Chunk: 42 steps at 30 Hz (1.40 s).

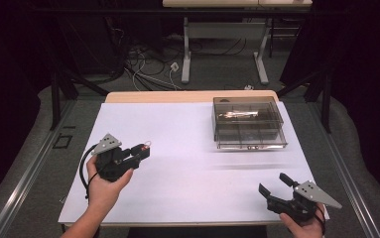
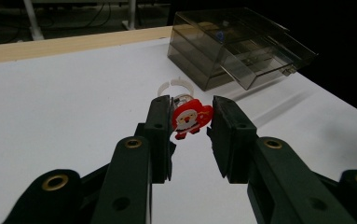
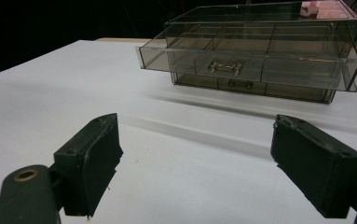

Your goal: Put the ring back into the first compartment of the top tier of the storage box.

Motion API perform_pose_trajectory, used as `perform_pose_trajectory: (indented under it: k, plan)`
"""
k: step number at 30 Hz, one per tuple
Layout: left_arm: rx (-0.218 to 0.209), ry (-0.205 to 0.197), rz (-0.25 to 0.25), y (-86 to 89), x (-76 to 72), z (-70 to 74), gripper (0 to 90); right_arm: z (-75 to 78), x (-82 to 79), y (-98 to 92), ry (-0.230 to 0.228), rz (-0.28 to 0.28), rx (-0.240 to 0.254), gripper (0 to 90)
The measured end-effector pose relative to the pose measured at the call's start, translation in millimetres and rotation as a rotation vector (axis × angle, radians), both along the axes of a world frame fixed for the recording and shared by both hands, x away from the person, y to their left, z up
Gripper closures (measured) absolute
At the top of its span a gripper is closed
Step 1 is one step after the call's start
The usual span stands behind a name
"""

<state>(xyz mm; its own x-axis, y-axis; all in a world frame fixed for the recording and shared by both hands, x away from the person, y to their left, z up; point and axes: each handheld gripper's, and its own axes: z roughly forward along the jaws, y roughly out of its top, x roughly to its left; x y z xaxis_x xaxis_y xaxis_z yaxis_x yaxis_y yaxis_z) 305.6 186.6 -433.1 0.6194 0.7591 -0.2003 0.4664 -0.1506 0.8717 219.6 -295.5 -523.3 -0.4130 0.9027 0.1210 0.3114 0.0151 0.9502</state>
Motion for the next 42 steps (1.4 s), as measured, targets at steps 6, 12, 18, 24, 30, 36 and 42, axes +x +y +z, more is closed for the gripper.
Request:
perform_pose_trajectory:
  k: [6,12,18,24,30,36,42]
  plan:
    - [0.013,-0.006,-0.04,-19.4,9.4,9.1,68.7,-0.2,0.5,-0.7,-0.007,0.002,-0.001,15.2]
    - [0.024,-0.014,-0.078,-39.0,18.2,16.2,68.7,0.0,0.2,-0.9,-0.005,0.004,-0.001,15.2]
    - [0.036,-0.016,-0.11,-57.8,24.4,22.2,68.7,0.0,0.0,-1.2,-0.003,0.002,0.001,15.2]
    - [0.027,-0.022,-0.112,-67.1,28.8,26.2,68.7,0.1,0.0,-1.0,-0.006,0.006,0.001,15.2]
    - [-0.009,-0.008,-0.118,-74.8,37.8,28.2,68.8,0.1,0.1,-1.2,-0.005,0.005,0.001,15.2]
    - [-0.037,0.012,-0.118,-86.5,49.9,31.1,68.8,0.5,-0.3,-1.7,-0.002,0.007,-0.002,15.2]
    - [-0.032,0.016,-0.118,-96.5,58.3,32.4,68.8,0.4,-0.4,-1.7,-0.005,0.004,0.005,15.2]
